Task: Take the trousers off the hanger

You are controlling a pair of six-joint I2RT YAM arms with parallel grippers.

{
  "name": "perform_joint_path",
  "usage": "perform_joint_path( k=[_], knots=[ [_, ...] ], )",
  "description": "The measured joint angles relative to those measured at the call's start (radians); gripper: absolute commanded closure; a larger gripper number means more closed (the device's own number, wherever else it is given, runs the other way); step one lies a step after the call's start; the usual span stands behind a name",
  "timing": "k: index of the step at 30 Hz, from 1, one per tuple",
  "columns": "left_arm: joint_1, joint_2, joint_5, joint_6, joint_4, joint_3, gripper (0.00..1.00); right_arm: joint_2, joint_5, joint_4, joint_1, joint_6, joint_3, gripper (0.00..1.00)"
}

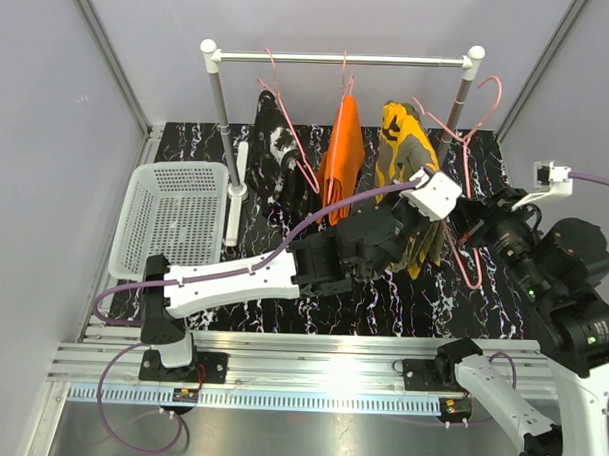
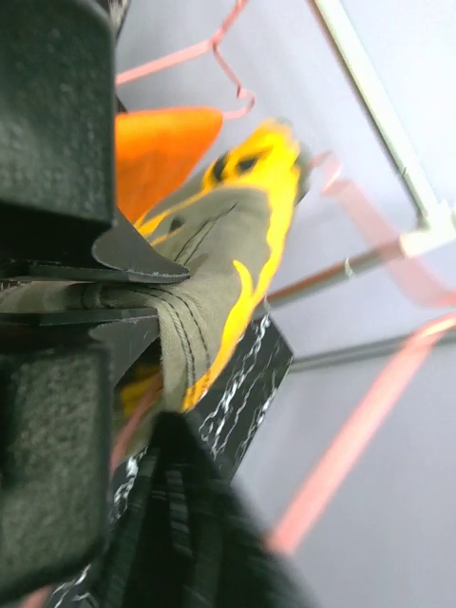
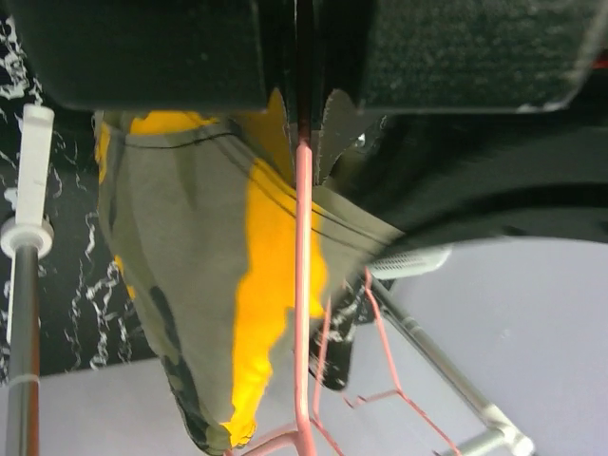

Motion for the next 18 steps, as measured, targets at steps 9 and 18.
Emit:
perform_joint_path(
  k=[9, 18],
  knots=[
    [0.011, 0.053, -0.068, 0.113, 0.017, 0.225, 1.00, -0.035, 0.031, 0.014, 0.000, 0.008, -0.189, 1.00],
    [0.055, 0.066, -0.097, 0.222, 0.100, 0.428, 1.00, -0.100, 0.101, -0.082, 0.000, -0.003, -0.279, 1.00]
  ],
)
